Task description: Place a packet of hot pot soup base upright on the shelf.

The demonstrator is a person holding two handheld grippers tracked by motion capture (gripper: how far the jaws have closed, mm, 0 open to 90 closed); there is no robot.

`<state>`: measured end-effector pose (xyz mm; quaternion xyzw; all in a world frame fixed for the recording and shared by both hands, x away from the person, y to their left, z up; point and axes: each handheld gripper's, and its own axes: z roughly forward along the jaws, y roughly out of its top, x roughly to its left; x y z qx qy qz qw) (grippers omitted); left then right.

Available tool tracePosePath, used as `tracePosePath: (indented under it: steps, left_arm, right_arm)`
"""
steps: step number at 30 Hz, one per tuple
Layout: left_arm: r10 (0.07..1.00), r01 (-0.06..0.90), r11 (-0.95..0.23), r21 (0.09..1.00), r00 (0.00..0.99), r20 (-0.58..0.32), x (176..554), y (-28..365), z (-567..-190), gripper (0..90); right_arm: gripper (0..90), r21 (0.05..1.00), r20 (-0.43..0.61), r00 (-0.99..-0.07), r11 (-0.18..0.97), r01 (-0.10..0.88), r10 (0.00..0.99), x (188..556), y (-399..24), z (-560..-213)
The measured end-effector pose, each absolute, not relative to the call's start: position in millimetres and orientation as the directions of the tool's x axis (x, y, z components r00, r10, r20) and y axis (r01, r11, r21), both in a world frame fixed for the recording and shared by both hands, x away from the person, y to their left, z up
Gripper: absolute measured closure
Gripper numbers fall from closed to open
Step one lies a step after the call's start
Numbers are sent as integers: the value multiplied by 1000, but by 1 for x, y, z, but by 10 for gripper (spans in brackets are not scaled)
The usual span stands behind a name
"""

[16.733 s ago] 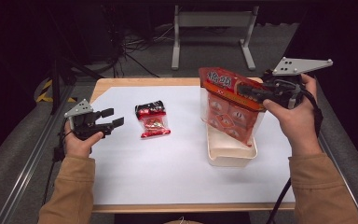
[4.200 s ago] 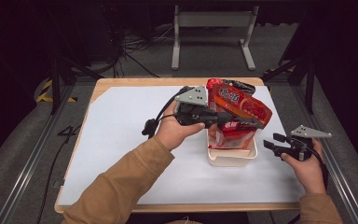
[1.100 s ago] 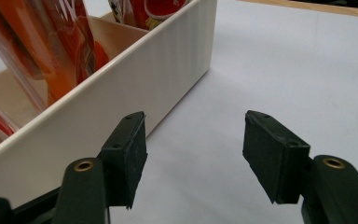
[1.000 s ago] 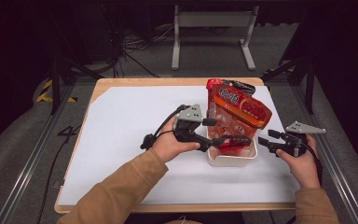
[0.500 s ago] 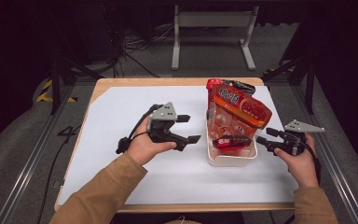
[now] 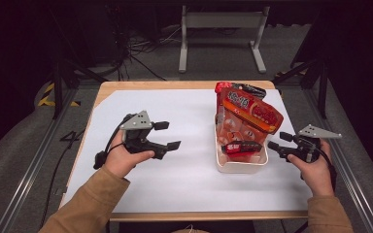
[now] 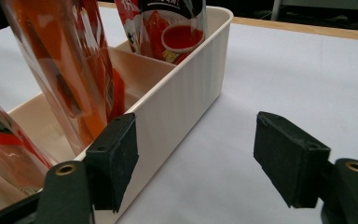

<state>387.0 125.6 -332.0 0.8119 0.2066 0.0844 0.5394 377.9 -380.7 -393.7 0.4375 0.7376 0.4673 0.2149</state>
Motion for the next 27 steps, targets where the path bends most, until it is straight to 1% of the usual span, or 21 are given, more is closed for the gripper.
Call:
tracePosePath:
  steps: [6, 9, 11, 15, 18, 27]
  left_arm:
    - [490, 266, -331, 906, 868, -76, 382, 149, -343, 205]
    - [502, 286, -321, 903, 860, -94, 381, 157, -350, 204]
    - [521, 282, -324, 903, 850, -78, 380, 161, -354, 204]
    - [539, 311, -295, 904, 835, -111, 381, 172, -363, 203]
    - [577, 316, -284, 905, 810, -101, 381, 180, -374, 201]
    - [627, 376, -248, 893, 765, -148, 384, 200, -403, 211]
  right_arm:
    - [270, 881, 94, -520, 172, 441, 849, 375, -381, -395]
    - [251, 882, 97, -513, 165, 442, 853, 375, -382, -396]
    - [240, 883, 98, -510, 161, 440, 854, 374, -382, -396]
    - [226, 886, 99, -504, 154, 437, 858, 373, -383, -398]
    - [217, 885, 102, -498, 151, 441, 861, 372, -384, -399]
    - [203, 882, 104, -499, 153, 447, 860, 373, -383, -403]
